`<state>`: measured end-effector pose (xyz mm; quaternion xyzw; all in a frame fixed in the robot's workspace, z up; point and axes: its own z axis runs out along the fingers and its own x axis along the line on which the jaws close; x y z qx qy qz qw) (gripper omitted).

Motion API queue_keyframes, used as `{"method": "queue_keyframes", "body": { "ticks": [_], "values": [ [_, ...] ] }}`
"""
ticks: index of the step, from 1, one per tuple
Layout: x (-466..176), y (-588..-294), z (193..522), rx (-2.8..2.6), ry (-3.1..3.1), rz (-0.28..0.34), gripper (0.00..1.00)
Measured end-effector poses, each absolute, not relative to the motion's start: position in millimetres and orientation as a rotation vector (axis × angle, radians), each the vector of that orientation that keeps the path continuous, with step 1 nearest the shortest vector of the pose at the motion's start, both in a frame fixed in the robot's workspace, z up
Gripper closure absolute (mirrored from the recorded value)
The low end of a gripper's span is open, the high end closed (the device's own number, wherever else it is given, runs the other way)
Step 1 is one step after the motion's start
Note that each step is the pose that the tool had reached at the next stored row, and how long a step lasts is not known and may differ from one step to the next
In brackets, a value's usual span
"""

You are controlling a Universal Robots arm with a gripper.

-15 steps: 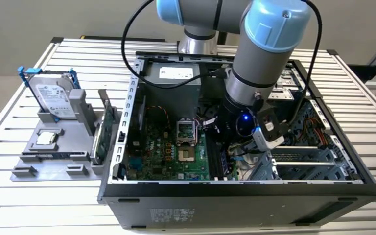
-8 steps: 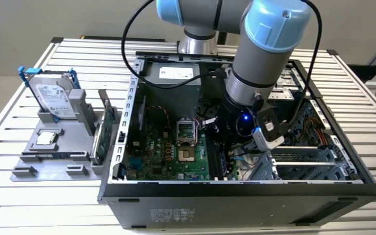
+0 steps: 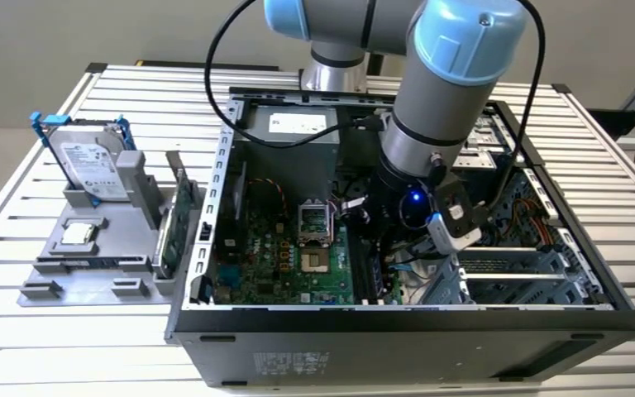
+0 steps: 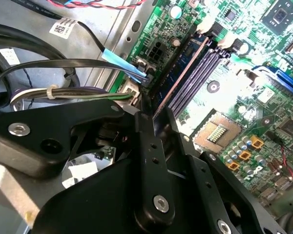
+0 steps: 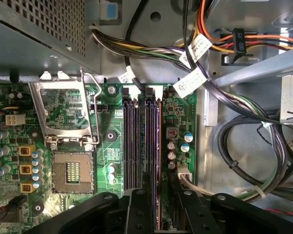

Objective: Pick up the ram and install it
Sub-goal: 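Insert the ram into the slot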

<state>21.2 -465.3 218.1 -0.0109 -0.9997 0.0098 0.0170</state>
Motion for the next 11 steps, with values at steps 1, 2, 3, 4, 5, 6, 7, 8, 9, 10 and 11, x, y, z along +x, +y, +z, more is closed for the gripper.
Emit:
{"method": "queue_keyframes", "body": {
  "ticks": [1, 2, 3, 4, 5, 6, 7, 8, 9, 10, 11],
  "values": [
    [21, -465, 221, -0.034, -3.107, 0.031, 0.00],
    [21, -465, 223, -0.034, -3.107, 0.030, 0.00],
    [21, -465, 226, -0.034, -3.107, 0.030, 0.00],
    [21, -465, 228, -0.034, -3.107, 0.030, 0.00],
    [21, -465, 230, -0.034, -3.107, 0.031, 0.00],
    [21, -465, 232, -0.034, -3.107, 0.030, 0.00],
    [21, -465, 235, -0.034, -3.107, 0.030, 0.00],
    [21, -465, 237, -0.034, -3.107, 0.030, 0.00],
    [21, -466, 239, -0.034, -3.107, 0.030, 0.00],
    [21, -466, 241, -0.034, -3.107, 0.031, 0.00],
    [21, -466, 242, -0.034, -3.107, 0.030, 0.00]
  ]
}}
